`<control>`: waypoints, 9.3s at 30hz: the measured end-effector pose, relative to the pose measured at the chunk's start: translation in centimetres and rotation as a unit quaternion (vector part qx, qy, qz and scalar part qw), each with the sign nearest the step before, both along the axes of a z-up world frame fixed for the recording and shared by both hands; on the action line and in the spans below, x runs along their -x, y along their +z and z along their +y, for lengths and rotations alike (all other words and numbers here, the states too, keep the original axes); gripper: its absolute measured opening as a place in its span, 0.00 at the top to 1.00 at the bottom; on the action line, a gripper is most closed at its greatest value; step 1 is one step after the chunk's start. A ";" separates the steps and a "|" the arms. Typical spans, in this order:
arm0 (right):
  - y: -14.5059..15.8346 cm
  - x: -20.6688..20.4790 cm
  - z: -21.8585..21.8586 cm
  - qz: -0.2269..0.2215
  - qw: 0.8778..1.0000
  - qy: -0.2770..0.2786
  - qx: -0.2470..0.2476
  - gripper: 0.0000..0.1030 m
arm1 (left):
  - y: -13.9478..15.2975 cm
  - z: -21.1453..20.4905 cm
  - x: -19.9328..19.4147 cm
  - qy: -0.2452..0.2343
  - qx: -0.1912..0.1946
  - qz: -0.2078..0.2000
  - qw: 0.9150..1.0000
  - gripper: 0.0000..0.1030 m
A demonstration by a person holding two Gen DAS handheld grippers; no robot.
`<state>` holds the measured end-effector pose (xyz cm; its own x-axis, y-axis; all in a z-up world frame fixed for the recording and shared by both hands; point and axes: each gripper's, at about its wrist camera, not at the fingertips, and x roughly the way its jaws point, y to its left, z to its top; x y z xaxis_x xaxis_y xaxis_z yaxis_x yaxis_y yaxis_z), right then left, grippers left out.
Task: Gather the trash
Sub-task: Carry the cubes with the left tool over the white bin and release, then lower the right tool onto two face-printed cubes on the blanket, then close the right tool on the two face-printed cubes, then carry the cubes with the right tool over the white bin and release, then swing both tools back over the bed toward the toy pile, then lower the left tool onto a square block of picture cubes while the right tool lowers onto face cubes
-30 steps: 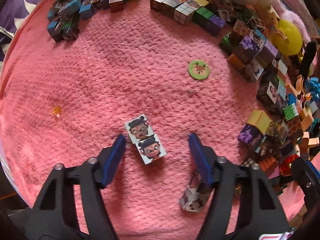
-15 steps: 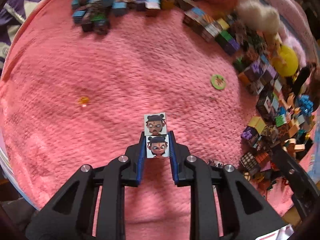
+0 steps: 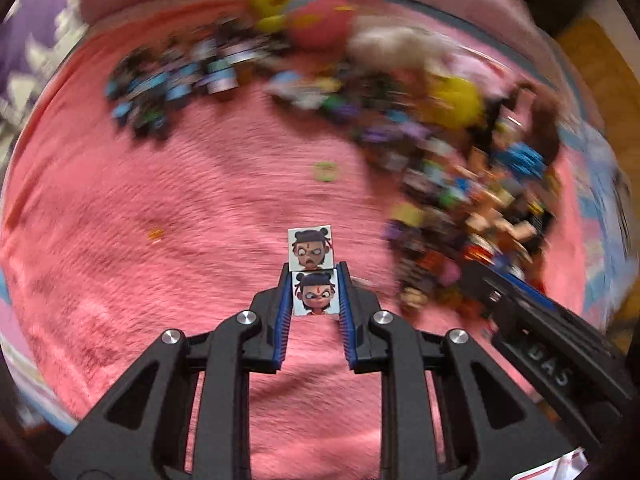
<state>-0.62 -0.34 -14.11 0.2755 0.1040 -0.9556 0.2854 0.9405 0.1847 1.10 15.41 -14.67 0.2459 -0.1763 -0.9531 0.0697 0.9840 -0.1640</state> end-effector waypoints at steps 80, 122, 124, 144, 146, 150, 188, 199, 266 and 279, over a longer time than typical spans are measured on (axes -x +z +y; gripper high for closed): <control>-3.2 2.1 5.5 0.043 0.998 0.048 0.011 0.54 | -0.5 7.9 5.6 0.097 -0.090 0.018 0.991 0.33; -9.8 -1.9 7.7 0.103 0.994 -0.013 0.035 0.83 | -8.0 7.4 -2.3 -0.001 -0.069 0.059 0.996 0.33; -9.2 -1.6 6.8 0.099 0.994 -0.026 0.035 0.83 | -8.0 6.7 -2.4 -0.007 -0.069 0.058 0.996 0.33; -4.6 7.0 -6.4 0.061 0.976 -0.205 0.032 0.83 | -9.0 -9.3 -1.5 -0.149 -0.037 0.068 0.986 0.90; -4.1 7.9 -7.5 0.054 0.973 -0.220 0.030 0.83 | -8.6 -11.6 0.4 -0.179 -0.043 0.056 0.981 0.97; -2.9 10.8 -10.6 0.040 0.963 -0.265 0.027 0.83 | -6.8 -16.7 2.8 -0.242 -0.046 0.018 0.969 0.99; 0.1 51.1 -25.8 0.075 0.799 -0.597 -0.002 0.66 | -0.3 -40.0 38.5 -0.612 -0.034 -0.010 0.790 0.98; 3.6 38.7 -27.5 0.024 0.869 -0.493 0.019 0.66 | 3.4 -36.1 26.1 -0.476 -0.030 -0.040 0.878 0.98; -10.0 -17.5 5.4 0.041 0.998 0.026 0.025 0.79 | -9.8 2.1 -18.5 -0.007 -0.083 0.005 0.997 0.42; -10.2 -16.0 2.5 0.037 0.999 -0.018 0.001 0.79 | -9.8 2.0 -19.1 -0.031 0.004 0.006 0.999 0.42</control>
<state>15.41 2.14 -24.33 0.2079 0.0937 -0.9736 0.3323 0.9294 0.1604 20.16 17.38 -24.50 0.2236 -0.1989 -0.9542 0.1289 0.9764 -0.1733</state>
